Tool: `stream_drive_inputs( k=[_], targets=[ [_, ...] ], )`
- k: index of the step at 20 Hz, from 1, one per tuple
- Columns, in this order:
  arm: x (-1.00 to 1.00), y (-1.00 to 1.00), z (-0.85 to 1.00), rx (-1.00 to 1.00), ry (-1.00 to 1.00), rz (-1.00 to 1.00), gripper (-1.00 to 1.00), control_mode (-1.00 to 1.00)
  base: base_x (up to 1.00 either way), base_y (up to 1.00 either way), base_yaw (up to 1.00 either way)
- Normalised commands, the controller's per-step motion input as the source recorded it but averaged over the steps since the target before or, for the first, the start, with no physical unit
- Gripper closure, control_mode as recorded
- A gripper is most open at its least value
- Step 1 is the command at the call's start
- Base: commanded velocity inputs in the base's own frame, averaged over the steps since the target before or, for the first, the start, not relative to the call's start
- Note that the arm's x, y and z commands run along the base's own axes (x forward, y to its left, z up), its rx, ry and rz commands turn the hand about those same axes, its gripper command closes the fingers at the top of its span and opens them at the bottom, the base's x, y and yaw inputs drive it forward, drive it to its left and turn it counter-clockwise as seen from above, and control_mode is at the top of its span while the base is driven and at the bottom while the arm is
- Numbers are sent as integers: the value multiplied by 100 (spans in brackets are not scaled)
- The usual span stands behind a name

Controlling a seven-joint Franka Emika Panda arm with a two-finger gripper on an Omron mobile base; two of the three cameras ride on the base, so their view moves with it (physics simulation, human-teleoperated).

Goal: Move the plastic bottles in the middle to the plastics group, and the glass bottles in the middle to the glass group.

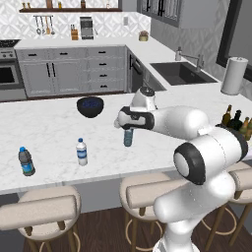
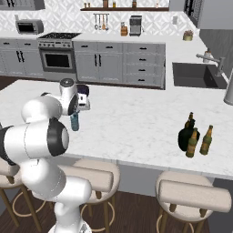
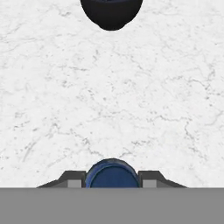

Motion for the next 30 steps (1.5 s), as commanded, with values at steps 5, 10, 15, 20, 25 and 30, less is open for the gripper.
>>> stream_drive_inputs(
  k=[5,10,15,20,25,30],
  targets=[
    [-24,96,21,0,9,38,100,-100,0,0,0],
    [-5,81,13,-1,9,36,100,-100,0,0,0],
    [0,47,0,-5,1,24,100,-100,0,0,0],
    [0,19,-1,-1,-7,15,100,-100,0,0,0],
    [0,13,-9,0,-9,13,100,-100,0,0,0],
    [0,10,-21,0,-5,11,100,-100,0,0,0]
  ],
)
